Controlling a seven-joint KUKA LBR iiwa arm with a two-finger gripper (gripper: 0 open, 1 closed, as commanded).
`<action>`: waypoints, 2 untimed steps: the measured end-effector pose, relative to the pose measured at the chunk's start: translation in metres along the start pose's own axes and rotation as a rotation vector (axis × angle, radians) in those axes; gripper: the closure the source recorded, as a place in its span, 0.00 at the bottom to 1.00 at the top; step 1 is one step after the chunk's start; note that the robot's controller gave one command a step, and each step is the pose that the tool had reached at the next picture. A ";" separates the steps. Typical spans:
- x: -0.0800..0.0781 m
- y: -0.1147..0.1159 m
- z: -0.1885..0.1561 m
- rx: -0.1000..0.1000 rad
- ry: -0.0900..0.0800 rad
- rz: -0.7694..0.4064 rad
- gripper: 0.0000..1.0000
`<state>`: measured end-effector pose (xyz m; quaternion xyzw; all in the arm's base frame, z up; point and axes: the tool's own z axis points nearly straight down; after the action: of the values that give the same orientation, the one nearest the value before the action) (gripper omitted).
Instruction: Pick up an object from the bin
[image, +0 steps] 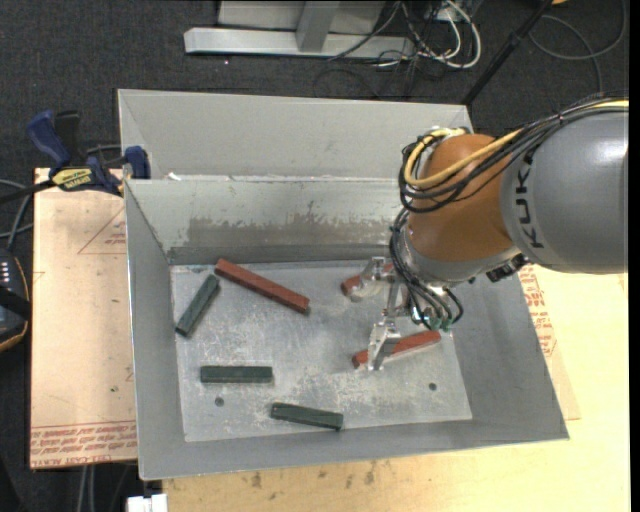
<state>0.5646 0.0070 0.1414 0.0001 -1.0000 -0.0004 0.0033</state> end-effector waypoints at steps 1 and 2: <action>-0.002 0.000 -0.004 0.000 -0.007 0.000 0.00; 0.001 -0.034 0.062 -0.001 -0.028 0.083 1.00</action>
Offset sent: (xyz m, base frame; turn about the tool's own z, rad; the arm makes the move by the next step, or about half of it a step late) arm -0.0085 -0.0343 -0.0688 0.0821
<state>0.5628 -0.0270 0.0794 -0.0411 -0.9991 -0.0008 -0.0105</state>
